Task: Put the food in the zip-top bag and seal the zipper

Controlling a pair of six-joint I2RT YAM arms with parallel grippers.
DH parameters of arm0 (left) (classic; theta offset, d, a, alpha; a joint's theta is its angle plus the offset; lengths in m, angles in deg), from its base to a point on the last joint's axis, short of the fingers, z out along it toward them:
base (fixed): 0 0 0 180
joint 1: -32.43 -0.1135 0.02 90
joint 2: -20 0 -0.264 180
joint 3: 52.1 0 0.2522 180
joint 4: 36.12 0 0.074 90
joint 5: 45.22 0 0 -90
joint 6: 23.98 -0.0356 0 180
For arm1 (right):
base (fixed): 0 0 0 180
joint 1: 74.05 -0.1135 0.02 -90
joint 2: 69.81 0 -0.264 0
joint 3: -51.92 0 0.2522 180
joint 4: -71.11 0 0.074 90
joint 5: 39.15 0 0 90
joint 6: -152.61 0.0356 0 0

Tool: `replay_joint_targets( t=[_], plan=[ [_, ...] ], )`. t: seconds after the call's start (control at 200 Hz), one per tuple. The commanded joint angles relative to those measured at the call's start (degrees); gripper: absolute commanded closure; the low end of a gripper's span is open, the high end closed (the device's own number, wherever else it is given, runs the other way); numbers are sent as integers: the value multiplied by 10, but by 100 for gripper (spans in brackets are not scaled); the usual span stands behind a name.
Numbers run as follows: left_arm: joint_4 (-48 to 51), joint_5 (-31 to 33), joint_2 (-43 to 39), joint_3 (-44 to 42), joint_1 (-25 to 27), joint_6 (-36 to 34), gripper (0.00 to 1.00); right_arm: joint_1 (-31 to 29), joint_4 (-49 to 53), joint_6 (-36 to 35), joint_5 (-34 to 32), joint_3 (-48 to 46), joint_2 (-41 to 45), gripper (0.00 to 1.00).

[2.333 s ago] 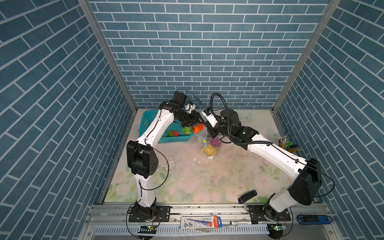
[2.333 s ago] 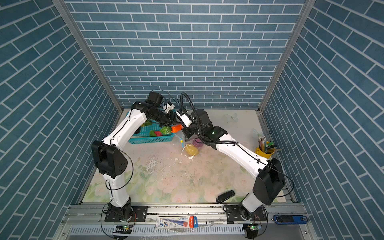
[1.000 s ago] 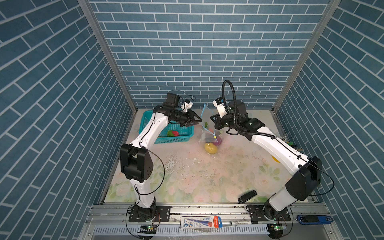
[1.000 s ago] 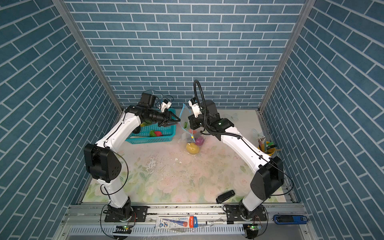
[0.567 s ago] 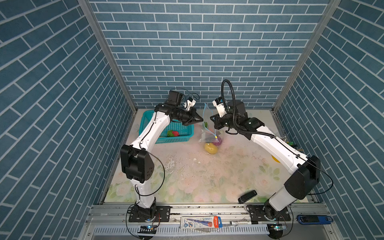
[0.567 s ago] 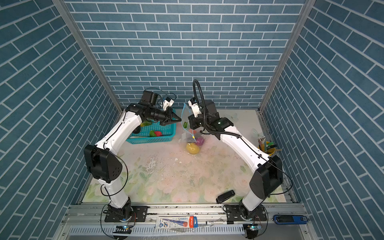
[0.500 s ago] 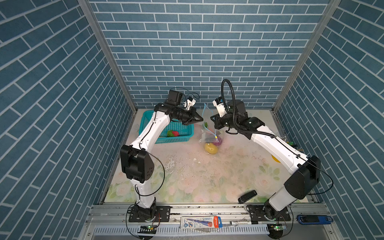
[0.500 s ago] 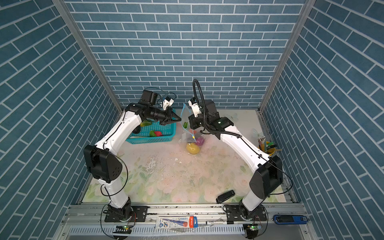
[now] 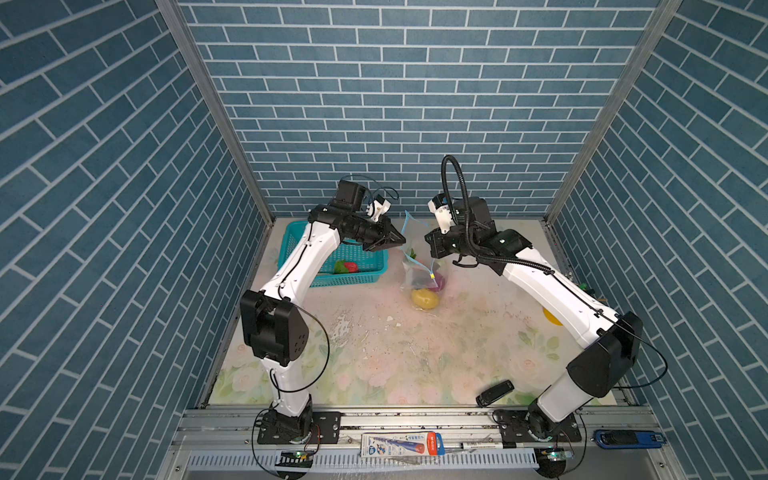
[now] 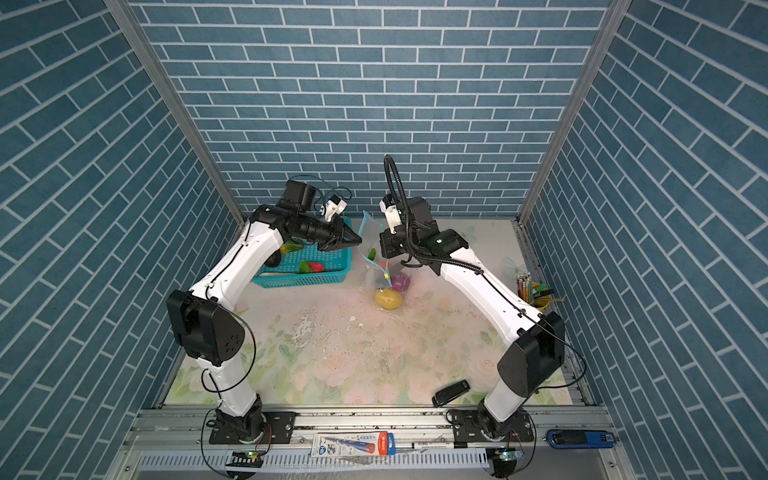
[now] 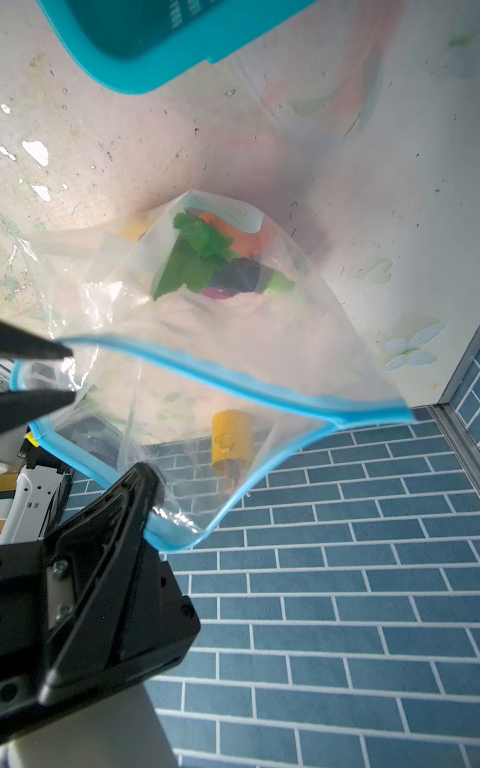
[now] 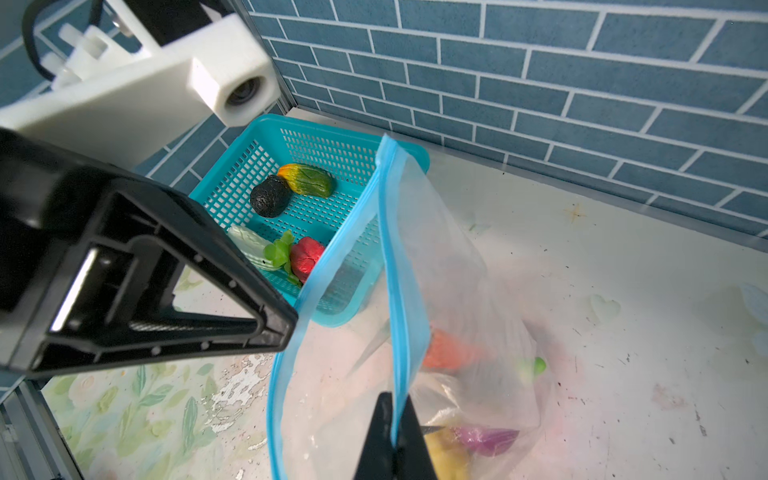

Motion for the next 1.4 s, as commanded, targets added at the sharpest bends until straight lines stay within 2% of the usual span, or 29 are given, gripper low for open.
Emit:
replay_joint_targets(
  t=[0.0,0.235,0.51,0.695,0.96,1.06,1.21,1.395],
  plan=[
    [37,32,5,29,4,-26,69,-4,14,12,-8,31,-7,100],
    [83,56,33,72,10,-49,67,-3,15,10,-8,35,-7,100],
    [80,65,35,66,16,-50,66,-4,16,9,-8,37,-9,100],
    [55,56,49,61,33,-33,73,-5,19,10,-8,39,-10,100],
    [65,54,51,71,34,-33,92,-5,30,9,-18,41,-7,99],
    [61,49,42,68,34,-26,100,-8,53,8,-36,50,-9,93],
    [51,43,31,62,35,-10,100,-18,145,11,-85,87,-20,77],
    [34,37,25,51,35,2,100,-38,226,52,-108,110,-14,62]
  ],
)
